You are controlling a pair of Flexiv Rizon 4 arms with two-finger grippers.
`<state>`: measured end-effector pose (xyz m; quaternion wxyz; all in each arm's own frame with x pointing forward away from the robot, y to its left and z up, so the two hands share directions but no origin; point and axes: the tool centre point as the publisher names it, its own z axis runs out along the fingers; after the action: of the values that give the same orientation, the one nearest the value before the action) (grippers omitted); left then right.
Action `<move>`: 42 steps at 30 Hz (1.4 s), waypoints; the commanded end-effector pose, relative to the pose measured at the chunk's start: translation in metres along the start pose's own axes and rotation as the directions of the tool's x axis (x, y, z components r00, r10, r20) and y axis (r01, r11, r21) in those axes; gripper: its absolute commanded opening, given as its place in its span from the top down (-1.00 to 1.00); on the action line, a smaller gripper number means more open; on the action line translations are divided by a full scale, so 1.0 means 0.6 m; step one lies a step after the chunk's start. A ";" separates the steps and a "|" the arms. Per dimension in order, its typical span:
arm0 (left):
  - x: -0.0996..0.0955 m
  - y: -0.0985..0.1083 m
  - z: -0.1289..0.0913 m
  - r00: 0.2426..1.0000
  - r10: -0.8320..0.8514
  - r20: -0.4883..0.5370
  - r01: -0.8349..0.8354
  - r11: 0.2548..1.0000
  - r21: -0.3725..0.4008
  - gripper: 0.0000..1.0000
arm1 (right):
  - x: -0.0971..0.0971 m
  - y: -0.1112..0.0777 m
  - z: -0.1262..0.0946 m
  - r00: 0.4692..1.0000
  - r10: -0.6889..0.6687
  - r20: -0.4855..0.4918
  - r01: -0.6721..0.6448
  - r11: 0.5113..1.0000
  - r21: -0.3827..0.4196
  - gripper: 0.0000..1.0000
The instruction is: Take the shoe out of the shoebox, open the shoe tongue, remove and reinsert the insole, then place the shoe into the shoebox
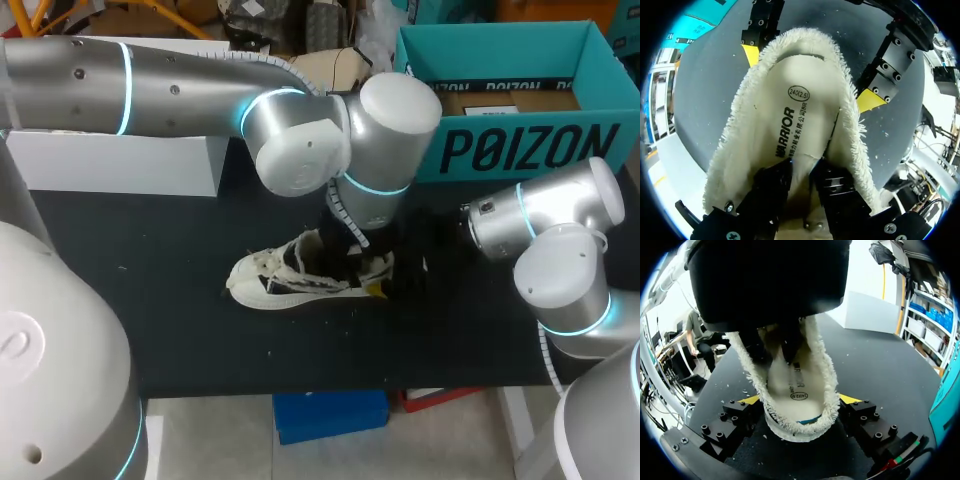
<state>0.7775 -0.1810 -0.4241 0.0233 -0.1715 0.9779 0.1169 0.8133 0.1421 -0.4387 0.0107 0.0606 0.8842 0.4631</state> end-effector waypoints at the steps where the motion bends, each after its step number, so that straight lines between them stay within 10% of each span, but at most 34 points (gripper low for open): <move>1: 0.015 0.003 0.071 0.996 -0.019 0.085 0.019 1.000 0.001 0.40 | -0.004 -0.004 0.003 1.000 0.002 0.002 -0.002 1.000 0.002 1.00; 38: -0.090 0.011 0.120 0.915 -0.151 0.374 0.095 0.982 0.163 0.40 | -0.004 -0.004 0.003 1.000 0.002 0.002 -0.002 1.000 0.002 1.00; 42: -0.094 0.008 0.120 0.917 -0.144 0.373 0.090 0.983 0.159 0.73 | -0.004 -0.004 0.003 1.000 0.002 0.002 -0.002 1.000 0.002 1.00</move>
<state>0.7994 -0.1645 -0.4227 0.2317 -0.2027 0.9481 0.0796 0.8141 0.1433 -0.4383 0.0108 0.0608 0.8839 0.4635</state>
